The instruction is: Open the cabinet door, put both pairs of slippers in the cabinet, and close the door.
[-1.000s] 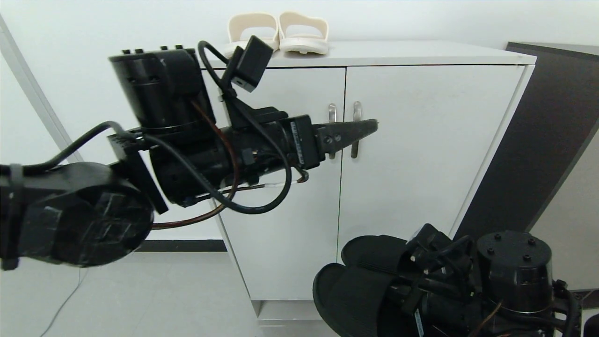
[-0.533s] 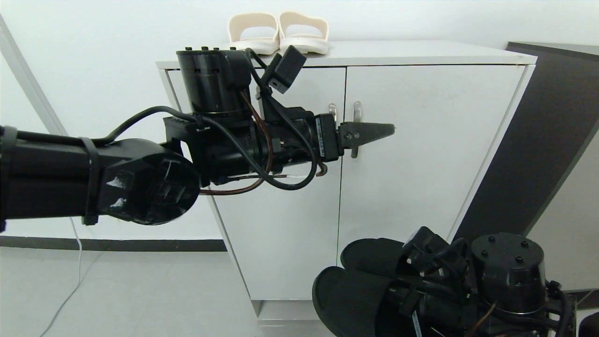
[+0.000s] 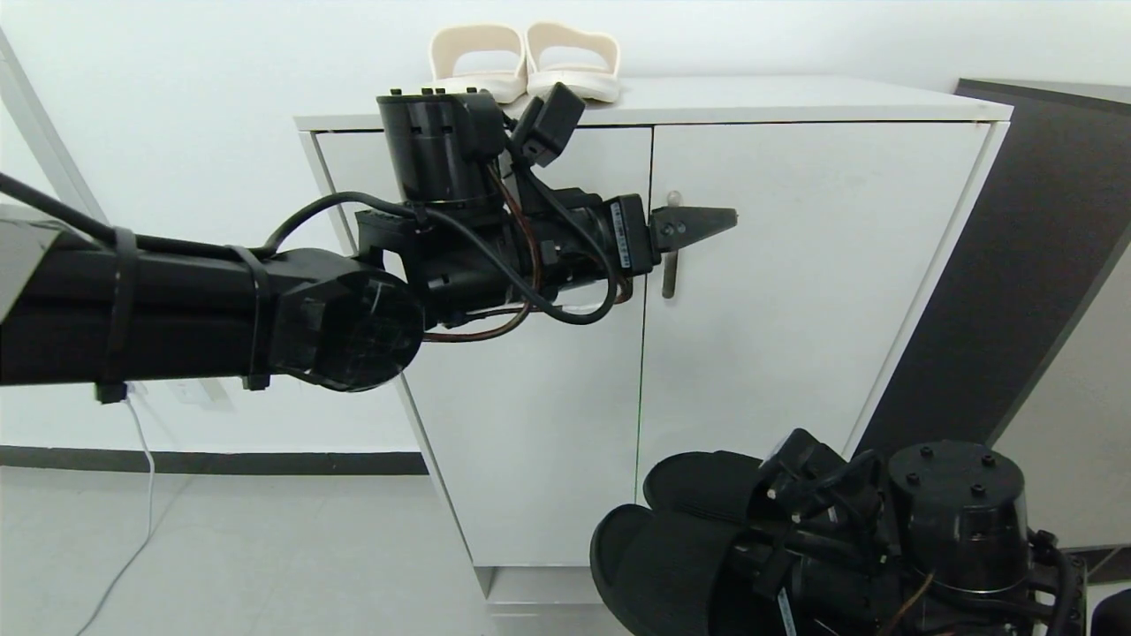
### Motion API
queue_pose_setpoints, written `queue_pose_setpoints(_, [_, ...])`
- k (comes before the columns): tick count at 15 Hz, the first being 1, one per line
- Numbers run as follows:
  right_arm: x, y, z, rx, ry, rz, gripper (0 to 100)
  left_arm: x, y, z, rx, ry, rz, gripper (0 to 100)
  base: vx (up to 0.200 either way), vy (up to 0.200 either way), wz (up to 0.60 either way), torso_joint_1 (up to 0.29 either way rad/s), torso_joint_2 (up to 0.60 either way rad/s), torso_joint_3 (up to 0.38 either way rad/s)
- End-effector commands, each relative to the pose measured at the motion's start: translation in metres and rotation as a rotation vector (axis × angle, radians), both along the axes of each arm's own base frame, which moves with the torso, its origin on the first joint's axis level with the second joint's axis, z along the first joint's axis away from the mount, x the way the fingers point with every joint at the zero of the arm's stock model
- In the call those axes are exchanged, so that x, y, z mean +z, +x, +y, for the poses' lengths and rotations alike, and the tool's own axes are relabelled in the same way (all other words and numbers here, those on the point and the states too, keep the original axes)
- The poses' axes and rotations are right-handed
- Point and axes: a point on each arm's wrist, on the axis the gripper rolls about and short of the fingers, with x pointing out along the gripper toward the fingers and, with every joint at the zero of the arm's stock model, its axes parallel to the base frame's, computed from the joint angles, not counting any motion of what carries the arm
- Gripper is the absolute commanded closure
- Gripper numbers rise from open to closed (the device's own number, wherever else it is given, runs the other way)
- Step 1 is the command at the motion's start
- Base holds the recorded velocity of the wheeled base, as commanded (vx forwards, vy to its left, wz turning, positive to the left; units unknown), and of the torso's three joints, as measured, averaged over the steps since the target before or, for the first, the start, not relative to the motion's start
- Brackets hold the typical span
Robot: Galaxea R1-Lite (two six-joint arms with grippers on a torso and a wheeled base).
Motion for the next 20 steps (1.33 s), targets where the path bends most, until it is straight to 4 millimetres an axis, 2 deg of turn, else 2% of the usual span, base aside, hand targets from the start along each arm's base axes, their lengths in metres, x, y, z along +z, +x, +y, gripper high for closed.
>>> queue_pose_setpoints(1, [0.0, 0.0, 0.0, 0.0, -0.001, 0.001, 100, -0.003, 0.006, -0.003, 0.023, -0.001, 0.0, 0, 0.0, 0.0, 0.0, 0.0, 0.0, 0.0])
queue_pose_setpoints(11, [-0.003, 0.0, 0.0, 0.0, -0.008, 0.007, 100, -0.014, 0.015, -0.013, 0.048, 0.014, 0.016, 0, 0.0, 0.0, 0.0, 0.0, 0.0, 0.0])
queue_pose_setpoints(17, [-0.003, 0.0, 0.0, 0.0, -0.009, 0.008, 100, -0.014, 0.018, -0.021, 0.034, 0.008, 0.008, 0, 0.0, 0.0, 0.0, 0.0, 0.0, 0.0])
queue_pose_setpoints(18, [-0.003, 0.0, 0.0, 0.0, -0.009, 0.008, 100, -0.014, 0.018, -0.021, 0.034, 0.007, 0.007, 100, 0.0, 0.0, 0.0, 0.0, 0.0, 0.0])
queue_pose_setpoints(20, [-0.003, -0.001, -0.001, 0.0, -0.01, 0.01, 100, -0.012, 0.017, -0.02, 0.034, 0.005, 0.004, 100, 0.0, 0.0, 0.0, 0.0, 0.0, 0.0])
